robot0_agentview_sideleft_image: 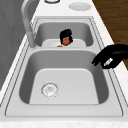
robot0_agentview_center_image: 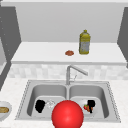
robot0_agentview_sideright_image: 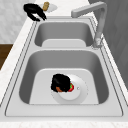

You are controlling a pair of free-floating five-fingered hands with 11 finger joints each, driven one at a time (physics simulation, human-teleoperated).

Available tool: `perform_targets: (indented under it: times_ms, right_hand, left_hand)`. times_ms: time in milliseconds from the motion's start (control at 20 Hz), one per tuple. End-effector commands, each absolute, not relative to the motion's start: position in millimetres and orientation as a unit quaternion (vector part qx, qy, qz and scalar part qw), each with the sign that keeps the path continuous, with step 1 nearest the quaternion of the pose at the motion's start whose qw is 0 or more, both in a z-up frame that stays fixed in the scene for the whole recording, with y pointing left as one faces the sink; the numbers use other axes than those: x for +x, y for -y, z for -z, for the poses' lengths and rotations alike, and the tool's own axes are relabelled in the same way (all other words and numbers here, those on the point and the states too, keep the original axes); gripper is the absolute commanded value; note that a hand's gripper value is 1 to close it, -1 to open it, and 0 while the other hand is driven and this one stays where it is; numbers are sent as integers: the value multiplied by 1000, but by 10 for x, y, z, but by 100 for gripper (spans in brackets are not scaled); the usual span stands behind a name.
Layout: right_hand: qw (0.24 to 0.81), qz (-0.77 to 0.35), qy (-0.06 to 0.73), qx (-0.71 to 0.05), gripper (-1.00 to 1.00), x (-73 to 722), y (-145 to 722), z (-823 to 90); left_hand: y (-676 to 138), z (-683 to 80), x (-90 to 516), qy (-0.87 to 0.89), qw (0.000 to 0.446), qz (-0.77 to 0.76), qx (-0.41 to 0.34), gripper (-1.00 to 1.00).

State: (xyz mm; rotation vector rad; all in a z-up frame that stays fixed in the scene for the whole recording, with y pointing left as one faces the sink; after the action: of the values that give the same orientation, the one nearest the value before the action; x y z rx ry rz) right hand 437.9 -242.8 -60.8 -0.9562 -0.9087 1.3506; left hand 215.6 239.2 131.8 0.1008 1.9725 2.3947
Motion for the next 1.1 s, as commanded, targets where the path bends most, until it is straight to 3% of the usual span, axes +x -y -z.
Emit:
perform_targets:
  times_ms: [0, 400, 650, 1050]
  right_hand:
    - [567, -578, 414, -416, 100, 4548, 2438, 761]
    - [550, -560, 445, -431, 100, 4847, 2654, 1028]
    - [519, -518, 475, -486, 100, 5018, 2876, 1086]
    - [464, -429, 525, -570, 100, 4533, 2872, 1291]
  left_hand:
    - [-2392, -1318, 2156, -635, 19, -771, 32, 0]
    - [-2392, -1318, 2156, -635, 19, -771, 32, 0]
    - [-2392, -1318, 2156, -635, 19, -771, 32, 0]
    - [-2392, -1318, 2156, -635, 19, -771, 32, 0]
